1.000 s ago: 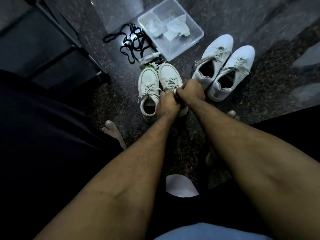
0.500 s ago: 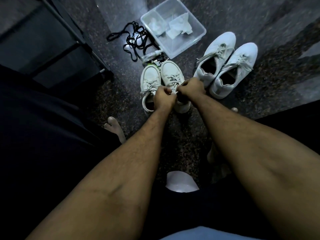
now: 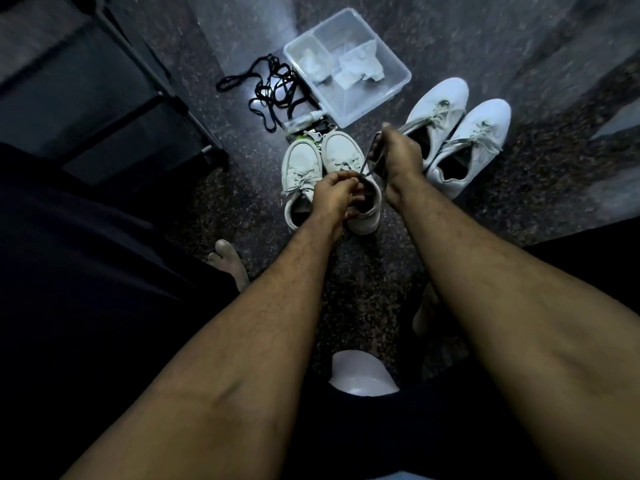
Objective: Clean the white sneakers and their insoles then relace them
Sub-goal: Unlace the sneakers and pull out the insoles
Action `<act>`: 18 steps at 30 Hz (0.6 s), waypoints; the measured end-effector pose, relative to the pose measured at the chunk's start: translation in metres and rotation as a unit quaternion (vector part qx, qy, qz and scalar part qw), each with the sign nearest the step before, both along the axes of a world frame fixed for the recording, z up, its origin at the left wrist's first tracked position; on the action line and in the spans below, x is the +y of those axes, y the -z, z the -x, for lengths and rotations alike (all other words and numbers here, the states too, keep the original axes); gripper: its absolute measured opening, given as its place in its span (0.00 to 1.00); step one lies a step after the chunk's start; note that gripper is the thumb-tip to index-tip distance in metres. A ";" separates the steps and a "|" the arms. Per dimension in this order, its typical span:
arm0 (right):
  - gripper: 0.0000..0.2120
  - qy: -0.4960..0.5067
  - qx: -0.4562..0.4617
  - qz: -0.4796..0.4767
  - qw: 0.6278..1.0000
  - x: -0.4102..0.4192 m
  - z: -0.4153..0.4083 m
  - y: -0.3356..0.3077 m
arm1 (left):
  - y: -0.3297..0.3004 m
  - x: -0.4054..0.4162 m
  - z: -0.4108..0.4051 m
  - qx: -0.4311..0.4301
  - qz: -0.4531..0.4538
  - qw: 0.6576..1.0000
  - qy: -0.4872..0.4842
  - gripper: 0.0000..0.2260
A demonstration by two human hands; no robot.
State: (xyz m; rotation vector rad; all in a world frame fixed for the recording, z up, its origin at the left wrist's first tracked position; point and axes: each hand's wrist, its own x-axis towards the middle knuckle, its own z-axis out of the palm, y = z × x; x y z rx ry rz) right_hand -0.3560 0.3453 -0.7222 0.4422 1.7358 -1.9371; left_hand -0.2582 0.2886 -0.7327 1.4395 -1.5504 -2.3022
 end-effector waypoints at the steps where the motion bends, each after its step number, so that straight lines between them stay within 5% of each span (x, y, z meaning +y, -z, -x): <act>1: 0.14 0.017 -0.001 0.025 1.000 -0.002 0.001 -0.004 | -0.003 -0.001 0.001 0.013 -0.002 1.000 -0.006 0.07; 6: 0.15 -0.099 0.096 -0.073 0.988 -0.013 0.010 -0.017 | -0.017 -0.012 0.013 0.066 -0.003 0.997 -0.032 0.06; 9: 0.12 -0.227 0.171 -0.163 0.945 -0.006 0.008 -0.016 | -0.023 -0.014 0.018 0.072 -0.015 0.997 -0.032 0.04; 12: 0.04 -0.313 0.198 -0.156 0.916 0.003 -0.001 -0.018 | -0.022 -0.011 0.013 0.069 -0.039 0.996 -0.026 0.09; 15: 0.10 -0.349 0.207 -0.214 0.889 0.005 -0.004 -0.016 | -0.022 -0.011 0.005 0.064 -0.046 0.996 -0.047 0.09; 18: 0.12 -0.379 0.245 -0.377 0.809 0.012 -0.002 -0.026 | -0.028 -0.014 0.001 0.062 -0.067 0.994 -0.052 0.10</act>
